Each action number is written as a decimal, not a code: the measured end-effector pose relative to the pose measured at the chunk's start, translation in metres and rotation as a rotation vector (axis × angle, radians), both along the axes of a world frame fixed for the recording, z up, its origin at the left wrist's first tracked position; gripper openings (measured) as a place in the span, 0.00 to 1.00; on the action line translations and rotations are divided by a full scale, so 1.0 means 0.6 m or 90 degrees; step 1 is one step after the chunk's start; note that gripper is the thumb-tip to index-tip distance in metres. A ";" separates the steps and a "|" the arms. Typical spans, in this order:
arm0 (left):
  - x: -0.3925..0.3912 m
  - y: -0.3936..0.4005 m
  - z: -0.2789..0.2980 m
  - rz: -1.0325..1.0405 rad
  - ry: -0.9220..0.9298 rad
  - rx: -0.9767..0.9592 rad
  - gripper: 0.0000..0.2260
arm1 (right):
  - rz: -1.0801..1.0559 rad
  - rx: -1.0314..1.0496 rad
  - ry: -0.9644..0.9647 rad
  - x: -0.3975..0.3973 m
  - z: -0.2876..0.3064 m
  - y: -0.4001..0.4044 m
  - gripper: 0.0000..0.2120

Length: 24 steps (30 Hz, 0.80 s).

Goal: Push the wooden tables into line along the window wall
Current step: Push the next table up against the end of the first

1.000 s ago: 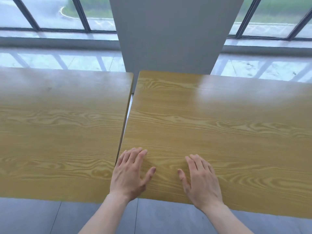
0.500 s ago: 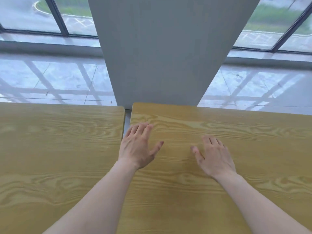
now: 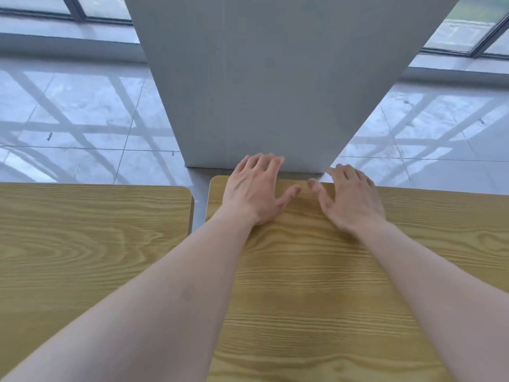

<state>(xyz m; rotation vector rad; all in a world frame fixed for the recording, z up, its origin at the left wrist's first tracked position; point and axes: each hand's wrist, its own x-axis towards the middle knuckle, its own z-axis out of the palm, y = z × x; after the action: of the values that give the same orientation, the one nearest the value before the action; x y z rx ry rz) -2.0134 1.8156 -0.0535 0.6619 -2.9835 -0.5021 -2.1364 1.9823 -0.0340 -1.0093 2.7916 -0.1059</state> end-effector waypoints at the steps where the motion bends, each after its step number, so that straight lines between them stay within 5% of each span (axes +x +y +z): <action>1: 0.001 0.000 -0.009 0.000 -0.021 -0.003 0.32 | 0.003 0.008 0.007 0.002 -0.013 0.002 0.36; 24: 0.046 -0.012 -0.018 0.008 -0.017 -0.022 0.25 | 0.007 0.059 0.106 0.055 -0.028 -0.030 0.31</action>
<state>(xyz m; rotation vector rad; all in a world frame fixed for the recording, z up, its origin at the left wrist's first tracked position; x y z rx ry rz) -1.9857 1.8086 -0.0643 0.6901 -3.0027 -0.4435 -2.1033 1.9645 -0.0509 -1.0561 2.9065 0.1140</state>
